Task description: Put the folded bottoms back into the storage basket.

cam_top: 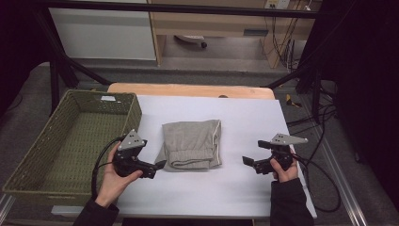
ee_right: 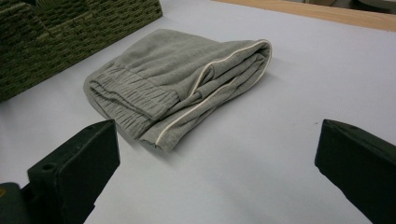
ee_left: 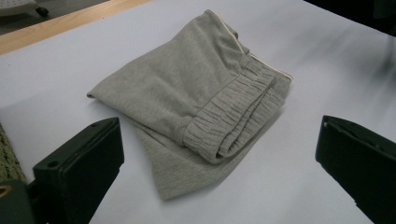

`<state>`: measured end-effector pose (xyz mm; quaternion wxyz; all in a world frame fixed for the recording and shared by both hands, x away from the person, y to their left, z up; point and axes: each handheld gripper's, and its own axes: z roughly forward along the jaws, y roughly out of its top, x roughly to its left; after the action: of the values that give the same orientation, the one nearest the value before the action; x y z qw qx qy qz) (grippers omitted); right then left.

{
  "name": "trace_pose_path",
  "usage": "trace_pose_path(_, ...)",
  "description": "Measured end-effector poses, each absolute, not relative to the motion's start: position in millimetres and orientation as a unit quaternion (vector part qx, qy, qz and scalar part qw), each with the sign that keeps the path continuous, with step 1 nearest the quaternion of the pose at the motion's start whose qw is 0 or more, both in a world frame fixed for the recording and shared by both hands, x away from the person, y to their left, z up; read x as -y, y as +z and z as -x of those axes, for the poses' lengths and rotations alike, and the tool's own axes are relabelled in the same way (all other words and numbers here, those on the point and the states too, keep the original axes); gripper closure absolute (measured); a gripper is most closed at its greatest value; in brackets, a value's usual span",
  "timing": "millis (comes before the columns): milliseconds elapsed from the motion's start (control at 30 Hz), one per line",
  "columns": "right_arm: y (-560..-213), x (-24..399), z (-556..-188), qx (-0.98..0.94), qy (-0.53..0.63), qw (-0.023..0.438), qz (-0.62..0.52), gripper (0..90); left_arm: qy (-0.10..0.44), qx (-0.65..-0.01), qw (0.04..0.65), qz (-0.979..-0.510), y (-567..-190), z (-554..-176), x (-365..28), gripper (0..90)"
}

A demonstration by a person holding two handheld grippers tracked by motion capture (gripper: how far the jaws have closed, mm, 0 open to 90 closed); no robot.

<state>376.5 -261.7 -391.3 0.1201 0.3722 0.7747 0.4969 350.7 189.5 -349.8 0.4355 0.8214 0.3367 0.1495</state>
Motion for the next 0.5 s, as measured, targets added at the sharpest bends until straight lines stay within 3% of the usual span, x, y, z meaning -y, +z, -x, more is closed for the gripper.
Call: trace_pose_path(500,-392,261,-377,-0.776,0.494,0.122,-0.373,0.5,0.150,-0.336,0.417,-0.831,-365,-354,-174,1.2)
